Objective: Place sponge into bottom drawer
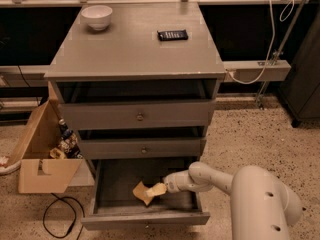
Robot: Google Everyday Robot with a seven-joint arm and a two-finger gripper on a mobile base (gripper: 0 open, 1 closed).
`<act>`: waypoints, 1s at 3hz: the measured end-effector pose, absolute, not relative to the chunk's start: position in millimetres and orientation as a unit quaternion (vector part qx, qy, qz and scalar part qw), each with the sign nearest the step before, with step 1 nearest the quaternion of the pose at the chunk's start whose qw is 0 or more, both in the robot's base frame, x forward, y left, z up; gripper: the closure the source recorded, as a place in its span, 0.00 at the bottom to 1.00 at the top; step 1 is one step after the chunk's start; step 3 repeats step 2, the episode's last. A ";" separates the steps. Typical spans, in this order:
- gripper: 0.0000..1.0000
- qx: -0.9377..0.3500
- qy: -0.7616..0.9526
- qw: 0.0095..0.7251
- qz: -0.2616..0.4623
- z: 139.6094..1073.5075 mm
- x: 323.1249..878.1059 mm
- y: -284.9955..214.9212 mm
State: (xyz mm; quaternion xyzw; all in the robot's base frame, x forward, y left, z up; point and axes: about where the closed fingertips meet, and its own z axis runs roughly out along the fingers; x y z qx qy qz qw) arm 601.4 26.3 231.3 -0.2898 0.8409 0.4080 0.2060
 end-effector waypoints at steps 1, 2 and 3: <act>0.00 -0.283 0.835 0.241 0.406 261.5 597.8 -6.4; 0.00 -0.284 0.820 0.281 0.411 284.9 592.9 -31.4; 0.00 -0.284 0.820 0.281 0.411 284.9 592.9 -31.4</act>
Offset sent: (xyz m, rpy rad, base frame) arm -0.0128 -0.0942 0.0841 0.1150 -0.2184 -0.0883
